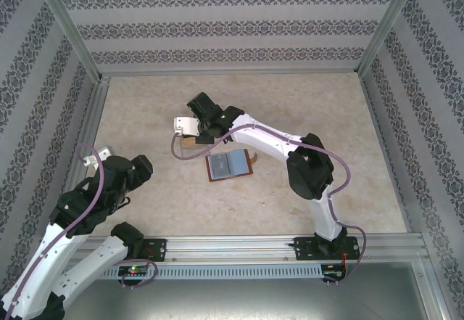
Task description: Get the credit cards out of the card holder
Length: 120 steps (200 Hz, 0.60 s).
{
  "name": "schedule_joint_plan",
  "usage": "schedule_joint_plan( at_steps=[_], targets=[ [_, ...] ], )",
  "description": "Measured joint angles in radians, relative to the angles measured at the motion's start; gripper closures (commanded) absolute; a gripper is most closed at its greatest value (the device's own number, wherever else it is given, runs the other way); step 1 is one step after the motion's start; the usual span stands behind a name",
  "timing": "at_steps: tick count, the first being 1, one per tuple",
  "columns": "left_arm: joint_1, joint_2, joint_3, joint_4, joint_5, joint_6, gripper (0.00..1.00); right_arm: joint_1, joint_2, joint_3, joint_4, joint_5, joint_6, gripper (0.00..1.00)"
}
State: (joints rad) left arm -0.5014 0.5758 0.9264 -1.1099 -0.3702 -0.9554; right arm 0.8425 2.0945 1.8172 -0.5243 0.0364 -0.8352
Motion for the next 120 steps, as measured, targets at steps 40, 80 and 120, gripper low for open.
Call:
schedule_joint_plan(
  at_steps=[40,80,120],
  targets=[
    [0.000,0.000,0.000,-0.003,-0.002,0.000,0.00,0.005,0.029,0.020,0.004,0.012,-0.062,1.00],
    [0.000,0.000,-0.008,-0.003,-0.002,0.000,0.00,0.006,0.045,0.020,0.004,0.008,-0.063,1.00],
    [0.000,0.000,-0.018,-0.002,-0.002,0.000,0.00,0.007,0.068,0.020,0.004,0.003,-0.062,1.00]
  ],
)
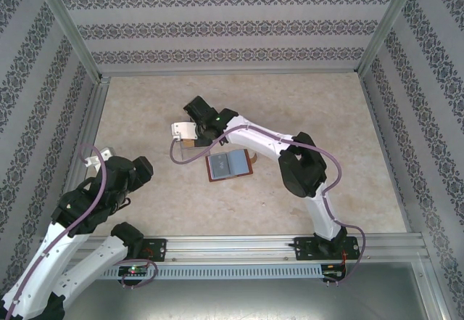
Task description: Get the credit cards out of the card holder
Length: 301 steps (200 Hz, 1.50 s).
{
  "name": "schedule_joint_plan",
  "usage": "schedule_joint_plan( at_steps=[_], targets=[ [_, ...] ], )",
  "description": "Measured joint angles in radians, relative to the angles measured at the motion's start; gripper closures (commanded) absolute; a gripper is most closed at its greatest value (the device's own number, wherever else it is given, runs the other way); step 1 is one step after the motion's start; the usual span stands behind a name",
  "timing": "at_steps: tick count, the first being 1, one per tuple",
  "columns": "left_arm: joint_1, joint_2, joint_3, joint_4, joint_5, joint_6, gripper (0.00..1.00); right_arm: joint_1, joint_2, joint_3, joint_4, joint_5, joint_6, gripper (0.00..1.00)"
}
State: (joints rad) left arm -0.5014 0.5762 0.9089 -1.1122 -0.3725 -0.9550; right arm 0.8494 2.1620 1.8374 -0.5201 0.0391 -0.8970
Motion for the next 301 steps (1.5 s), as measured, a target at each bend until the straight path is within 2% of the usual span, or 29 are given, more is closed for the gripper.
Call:
schedule_joint_plan(
  at_steps=[38,50,63,74,84,204,246,301],
  targets=[
    [0.000,0.001,0.000,0.000,-0.003,0.000,0.00,0.006,0.027,0.000,0.000,-0.002,0.001,1.00],
    [0.000,0.001,0.000,0.000,-0.003,0.000,0.00,0.006,0.029,0.000,0.000,-0.002,0.003,0.97],
    [0.000,0.001,0.000,0.000,-0.003,0.000,0.00,0.006,0.030,0.000,0.002,0.001,0.005,0.87],
    [0.000,0.001,0.000,0.000,-0.003,0.000,0.00,0.006,0.030,0.000,0.011,0.009,0.008,0.70],
    [0.000,0.001,0.000,0.000,-0.003,0.000,0.00,0.006,0.031,0.000,0.023,0.023,0.021,0.68],
    [0.000,0.001,-0.017,0.001,0.006,0.008,0.00,0.011,0.042,0.000,0.092,0.096,0.090,0.64],
    [0.000,0.034,-0.026,0.039,0.051,0.037,0.00,-0.006,0.005,-0.041,0.108,0.091,0.259,0.63],
    [0.001,0.143,-0.042,0.168,0.142,0.081,0.00,-0.071,-0.283,-0.308,0.135,0.077,0.616,0.64]
  ],
)
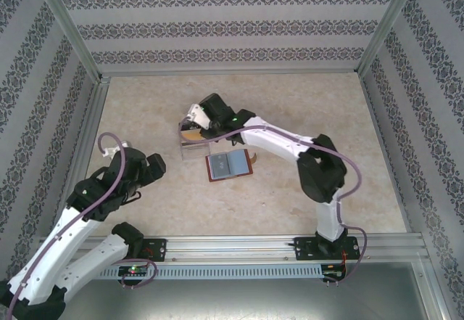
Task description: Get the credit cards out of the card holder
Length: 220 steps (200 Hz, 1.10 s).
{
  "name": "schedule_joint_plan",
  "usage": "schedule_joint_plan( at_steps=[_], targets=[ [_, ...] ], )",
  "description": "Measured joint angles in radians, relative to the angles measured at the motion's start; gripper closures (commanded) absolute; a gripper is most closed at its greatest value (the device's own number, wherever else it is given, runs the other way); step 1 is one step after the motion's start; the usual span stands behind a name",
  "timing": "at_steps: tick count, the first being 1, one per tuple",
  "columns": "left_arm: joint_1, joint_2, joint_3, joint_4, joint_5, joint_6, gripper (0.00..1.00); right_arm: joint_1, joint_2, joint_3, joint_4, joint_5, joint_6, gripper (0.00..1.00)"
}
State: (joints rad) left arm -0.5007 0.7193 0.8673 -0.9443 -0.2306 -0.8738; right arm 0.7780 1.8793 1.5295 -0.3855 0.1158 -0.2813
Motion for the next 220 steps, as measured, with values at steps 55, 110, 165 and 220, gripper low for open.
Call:
schedule_joint_plan(
  at_steps=[55,110,165,220],
  targets=[
    [0.001,0.204,-0.056,0.215,0.202,-0.012,0.13,-0.083,-0.193,-0.307,0.005,-0.048,0.378,0.68],
    [-0.027,0.390,-0.088,0.391,0.315,-0.040,0.31,-0.115,-0.199,-0.507,0.003,-0.119,0.595,0.75],
    [-0.076,0.547,-0.102,0.531,0.381,-0.051,0.41,-0.122,-0.175,-0.540,0.062,-0.154,0.702,0.78],
    [-0.090,0.678,-0.100,0.631,0.425,-0.047,0.50,-0.097,-0.141,-0.564,0.088,-0.179,0.759,0.78]
  ],
)
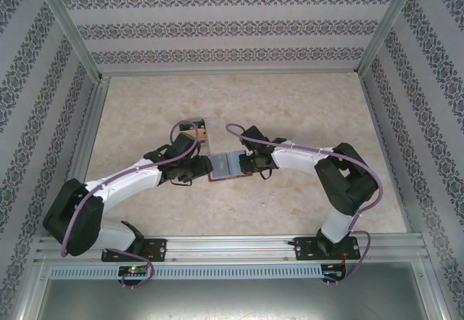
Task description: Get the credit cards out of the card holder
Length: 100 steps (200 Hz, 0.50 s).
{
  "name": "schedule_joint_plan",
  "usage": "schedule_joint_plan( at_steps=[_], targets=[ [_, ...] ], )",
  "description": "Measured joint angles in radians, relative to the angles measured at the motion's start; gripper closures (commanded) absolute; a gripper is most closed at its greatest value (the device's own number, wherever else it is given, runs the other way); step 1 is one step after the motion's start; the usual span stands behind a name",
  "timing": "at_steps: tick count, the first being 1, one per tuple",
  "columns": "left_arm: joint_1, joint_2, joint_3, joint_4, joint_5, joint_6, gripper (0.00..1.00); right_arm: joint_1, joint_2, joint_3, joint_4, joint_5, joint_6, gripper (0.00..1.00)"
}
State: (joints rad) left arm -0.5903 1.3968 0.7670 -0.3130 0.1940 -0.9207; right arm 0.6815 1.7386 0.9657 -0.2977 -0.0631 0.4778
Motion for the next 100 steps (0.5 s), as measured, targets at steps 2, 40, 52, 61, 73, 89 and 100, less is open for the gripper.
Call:
schedule_joint_plan(
  at_steps=[2,40,52,61,73,89,100],
  targets=[
    [0.000,0.004,0.000,0.002,0.002,0.000,0.50,0.003,0.000,0.000,0.001,0.000,0.002,0.78],
    [-0.005,0.087,0.008,0.042,0.024,0.003,0.52,0.037,0.000,0.000,0.014,-0.007,0.029,0.78],
    [-0.005,0.101,0.013,0.048,0.025,0.005,0.52,0.042,0.000,-0.001,0.015,-0.007,0.037,0.78],
    [-0.005,0.109,0.018,0.052,0.027,0.008,0.52,0.043,0.000,-0.003,0.018,-0.008,0.041,0.78],
    [-0.005,0.120,0.027,0.060,0.028,0.013,0.53,0.043,0.000,-0.008,0.021,-0.008,0.045,0.78],
    [-0.005,0.134,0.037,0.068,0.031,0.019,0.53,0.043,0.000,-0.010,0.022,-0.008,0.048,0.78],
    [-0.005,0.144,0.039,0.076,0.035,0.023,0.54,0.043,0.000,-0.011,0.023,-0.008,0.048,0.78]
  ],
)
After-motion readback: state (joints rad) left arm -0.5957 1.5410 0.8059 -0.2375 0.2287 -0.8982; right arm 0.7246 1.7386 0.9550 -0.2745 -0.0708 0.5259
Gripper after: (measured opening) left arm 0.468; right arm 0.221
